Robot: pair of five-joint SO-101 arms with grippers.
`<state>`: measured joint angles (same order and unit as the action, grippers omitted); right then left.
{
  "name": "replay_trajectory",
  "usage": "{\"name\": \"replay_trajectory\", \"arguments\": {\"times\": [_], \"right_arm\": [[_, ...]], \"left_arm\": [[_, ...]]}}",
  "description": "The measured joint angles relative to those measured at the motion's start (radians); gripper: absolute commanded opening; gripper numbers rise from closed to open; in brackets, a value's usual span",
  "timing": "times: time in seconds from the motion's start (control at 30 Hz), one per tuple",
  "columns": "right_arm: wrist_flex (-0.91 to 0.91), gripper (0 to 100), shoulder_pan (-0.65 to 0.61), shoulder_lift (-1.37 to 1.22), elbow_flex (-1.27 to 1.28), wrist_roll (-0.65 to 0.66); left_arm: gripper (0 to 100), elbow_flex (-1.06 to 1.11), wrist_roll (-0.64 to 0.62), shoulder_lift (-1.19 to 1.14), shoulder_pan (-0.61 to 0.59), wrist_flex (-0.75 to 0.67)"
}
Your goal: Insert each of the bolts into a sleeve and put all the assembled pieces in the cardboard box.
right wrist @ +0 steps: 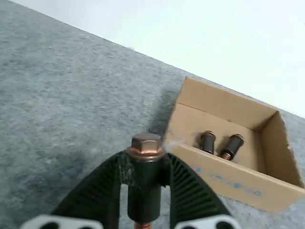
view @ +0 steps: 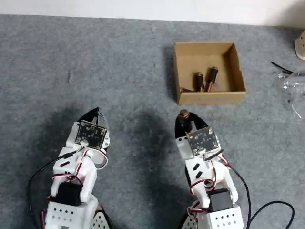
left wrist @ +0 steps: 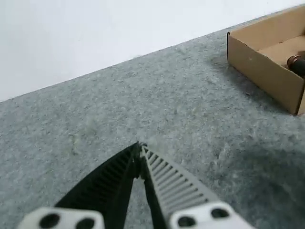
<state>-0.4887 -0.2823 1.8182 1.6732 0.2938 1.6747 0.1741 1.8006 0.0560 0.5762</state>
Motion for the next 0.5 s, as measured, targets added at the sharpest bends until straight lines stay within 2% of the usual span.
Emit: {"name": "replay_trajectory", "arguments": {"times": [0.1, 0.23, 0.5], "right_arm": [[0.000, 0.5, 0.008, -0.018, -0.006, 0.000], [0.000, 0.5, 0.009, -0.187, -0.091, 0.000], [0.000, 0.5, 0.031, -0.856, -0.628, 0.000]], "left_arm": [[1, 0.000, 0.000, 0.000, 0.000, 0.000], [1, 0.000, 0.000, 0.000, 0.000, 0.000], [1, 0.000, 0.000, 0.000, 0.000, 0.000]]}}
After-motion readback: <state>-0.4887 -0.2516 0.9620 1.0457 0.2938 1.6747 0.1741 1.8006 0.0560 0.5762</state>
